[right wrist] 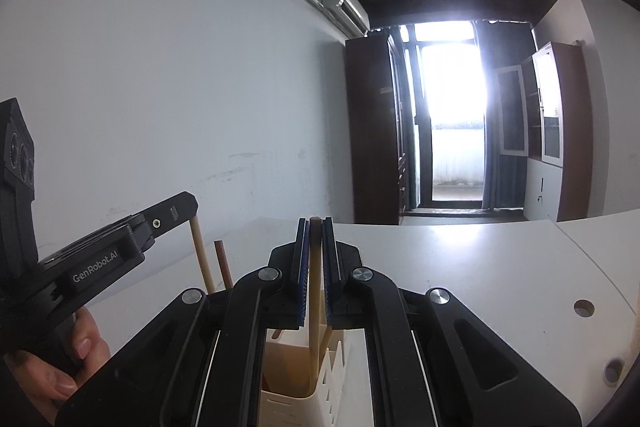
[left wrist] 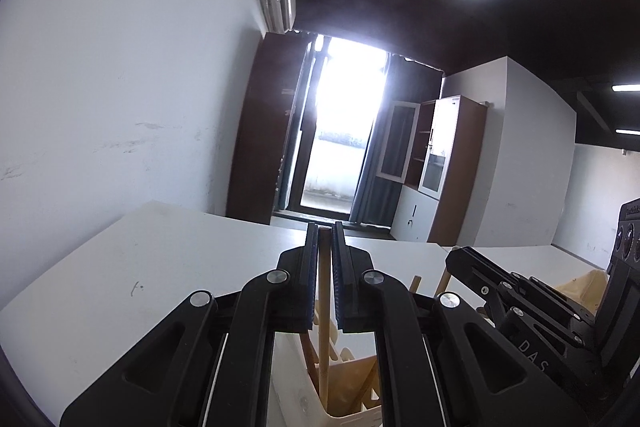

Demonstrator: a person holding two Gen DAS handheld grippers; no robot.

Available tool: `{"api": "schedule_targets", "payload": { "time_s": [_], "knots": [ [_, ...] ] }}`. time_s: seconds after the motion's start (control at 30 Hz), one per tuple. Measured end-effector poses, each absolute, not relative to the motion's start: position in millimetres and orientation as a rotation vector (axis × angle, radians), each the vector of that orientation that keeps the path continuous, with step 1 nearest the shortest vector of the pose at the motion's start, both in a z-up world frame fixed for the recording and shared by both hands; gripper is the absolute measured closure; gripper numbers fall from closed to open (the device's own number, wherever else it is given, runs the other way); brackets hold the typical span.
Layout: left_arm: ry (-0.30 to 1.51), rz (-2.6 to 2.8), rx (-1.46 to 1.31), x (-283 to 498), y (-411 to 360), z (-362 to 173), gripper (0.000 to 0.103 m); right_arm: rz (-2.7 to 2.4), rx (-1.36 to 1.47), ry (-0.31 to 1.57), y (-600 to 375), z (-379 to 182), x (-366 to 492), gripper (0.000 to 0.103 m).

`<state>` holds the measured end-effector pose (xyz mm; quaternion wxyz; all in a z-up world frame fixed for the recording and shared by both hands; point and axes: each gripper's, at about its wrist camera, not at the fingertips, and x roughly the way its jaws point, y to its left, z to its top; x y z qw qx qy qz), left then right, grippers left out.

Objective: Organize utensils
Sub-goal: 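Lower the chopstick into the holder and open the right tool, then withdraw both open tools upward from the cream holder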

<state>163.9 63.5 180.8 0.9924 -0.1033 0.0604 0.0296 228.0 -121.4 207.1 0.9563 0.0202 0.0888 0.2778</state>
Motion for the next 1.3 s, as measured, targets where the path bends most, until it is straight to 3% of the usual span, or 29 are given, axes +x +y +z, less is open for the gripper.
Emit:
{"api": "schedule_targets", "payload": {
  "time_s": [0.37, 0.5, 0.8, 1.3],
  "knots": [
    [0.152, 0.061, -0.198, 168, 64, 181, 0.096, 0.538, 0.045, 0.217, -125, 205, 234, 0.094],
    [0.139, 0.057, -0.197, 163, 65, 184, 0.092, 0.519, 0.065, 0.226, -130, 206, 237, 0.082],
    [0.14, 0.07, -0.202, 152, 70, 186, 0.091, 0.51, 0.059, 0.234, -133, 204, 237, 0.078],
    [0.23, 0.072, -0.121, 123, 52, 179, 0.067, 0.492, -0.007, 0.264, -134, 197, 210, 0.058]
  ]
}}
